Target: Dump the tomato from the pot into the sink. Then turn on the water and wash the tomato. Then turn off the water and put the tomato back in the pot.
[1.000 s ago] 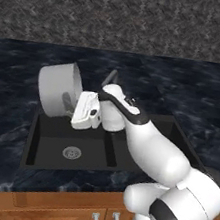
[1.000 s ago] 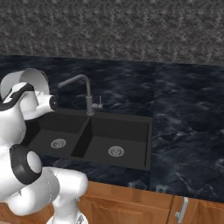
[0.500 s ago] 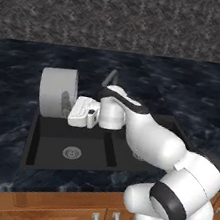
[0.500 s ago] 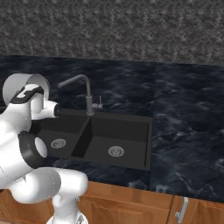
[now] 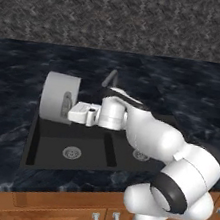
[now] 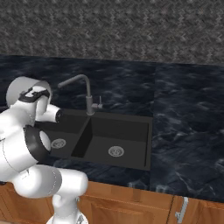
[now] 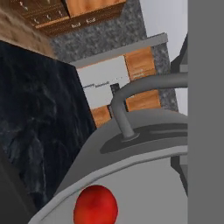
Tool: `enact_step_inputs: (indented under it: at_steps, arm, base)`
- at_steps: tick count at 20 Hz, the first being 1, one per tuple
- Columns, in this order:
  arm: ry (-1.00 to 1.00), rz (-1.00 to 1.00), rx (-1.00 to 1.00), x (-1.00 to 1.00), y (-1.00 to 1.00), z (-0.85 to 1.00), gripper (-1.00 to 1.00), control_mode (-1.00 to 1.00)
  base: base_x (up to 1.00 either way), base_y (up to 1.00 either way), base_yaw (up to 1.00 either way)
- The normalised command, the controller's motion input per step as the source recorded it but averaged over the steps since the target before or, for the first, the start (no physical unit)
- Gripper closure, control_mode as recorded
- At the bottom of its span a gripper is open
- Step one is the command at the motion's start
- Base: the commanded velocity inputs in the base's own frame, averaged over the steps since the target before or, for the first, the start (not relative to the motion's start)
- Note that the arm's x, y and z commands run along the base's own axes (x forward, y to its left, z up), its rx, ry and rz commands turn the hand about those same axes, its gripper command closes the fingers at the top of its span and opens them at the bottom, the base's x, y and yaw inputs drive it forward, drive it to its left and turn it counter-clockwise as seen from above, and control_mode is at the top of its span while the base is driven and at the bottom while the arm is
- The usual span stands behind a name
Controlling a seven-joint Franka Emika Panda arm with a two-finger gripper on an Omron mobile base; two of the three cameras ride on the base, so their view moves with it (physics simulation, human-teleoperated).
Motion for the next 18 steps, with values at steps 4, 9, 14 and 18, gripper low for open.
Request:
enact_step_inputs:
  at_steps: [4, 9, 14, 18]
  arm:
    - [0.19, 0.00, 0.15, 0.00, 0.00, 0.00, 1.00, -1.00]
    - [0.19, 0.00, 0.15, 0.21, -0.13, 0.00, 1.00, -1.00]
    - [0.18, 0.00, 0.12, 0.36, -0.18, 0.00, 1.00, -1.00]
    - [0.13, 0.00, 0.13, 0.21, -0.16, 0.02, 1.00, -1.00]
  base:
    - [0.00, 0.00, 0.00]
    - [0.00, 0.00, 0.00]
    - [0.00, 0.00, 0.00]
    - [0.00, 0.00, 0.00]
